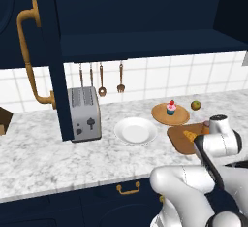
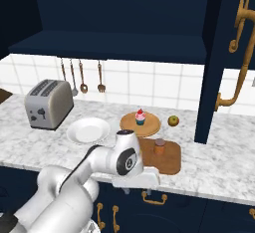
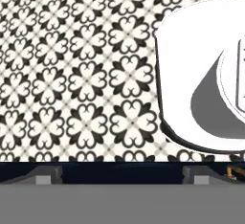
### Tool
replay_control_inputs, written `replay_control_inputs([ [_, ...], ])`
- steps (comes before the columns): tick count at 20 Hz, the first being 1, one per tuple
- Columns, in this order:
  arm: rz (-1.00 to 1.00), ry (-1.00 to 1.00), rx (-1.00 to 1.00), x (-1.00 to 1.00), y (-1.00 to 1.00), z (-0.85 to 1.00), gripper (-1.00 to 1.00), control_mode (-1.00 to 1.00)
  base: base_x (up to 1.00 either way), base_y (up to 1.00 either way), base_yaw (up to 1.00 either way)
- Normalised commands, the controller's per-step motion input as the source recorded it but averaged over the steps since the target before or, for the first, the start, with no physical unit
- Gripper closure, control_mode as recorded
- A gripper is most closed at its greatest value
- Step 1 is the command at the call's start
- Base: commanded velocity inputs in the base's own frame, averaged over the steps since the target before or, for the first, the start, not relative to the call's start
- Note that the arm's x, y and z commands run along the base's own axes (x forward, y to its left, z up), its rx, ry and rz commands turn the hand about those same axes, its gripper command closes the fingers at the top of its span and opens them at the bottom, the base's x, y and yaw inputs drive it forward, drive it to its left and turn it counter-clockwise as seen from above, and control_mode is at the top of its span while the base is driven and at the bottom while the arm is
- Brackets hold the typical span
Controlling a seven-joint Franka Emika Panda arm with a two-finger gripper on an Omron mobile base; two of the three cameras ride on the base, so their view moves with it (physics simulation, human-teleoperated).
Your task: From the different types of pastries on the counter, select a croissant and place it on the cutting board. Then retrieve a jar of jam from the cabinet and place it alongside the croissant on the cutting board.
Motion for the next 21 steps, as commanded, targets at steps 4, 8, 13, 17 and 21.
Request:
replay_control_inputs([
  [4,-0.14,0.01,-0.04,-0.12,-0.95,-0.56,-1.00,-1.00,0.00,0.00,0.00],
  [8,-0.07,0.03,0.01,-0.30,-0.94,-0.41,-1.00,-1.00,0.00,0.00,0.00],
  [13,-0.03,-0.07,0.00,-0.88,-0.78,-0.10,-1.00,-1.00,0.00,0.00,0.00],
  [17,-0.09,-0.02,0.00,-0.85,-0.78,0.00,-1.00,-1.00,0.00,0.00,0.00],
  [21,-0.06,0.00,0.07,-0.62,-0.63,0.00,-1.00,-1.00,0.00,0.00,0.00],
])
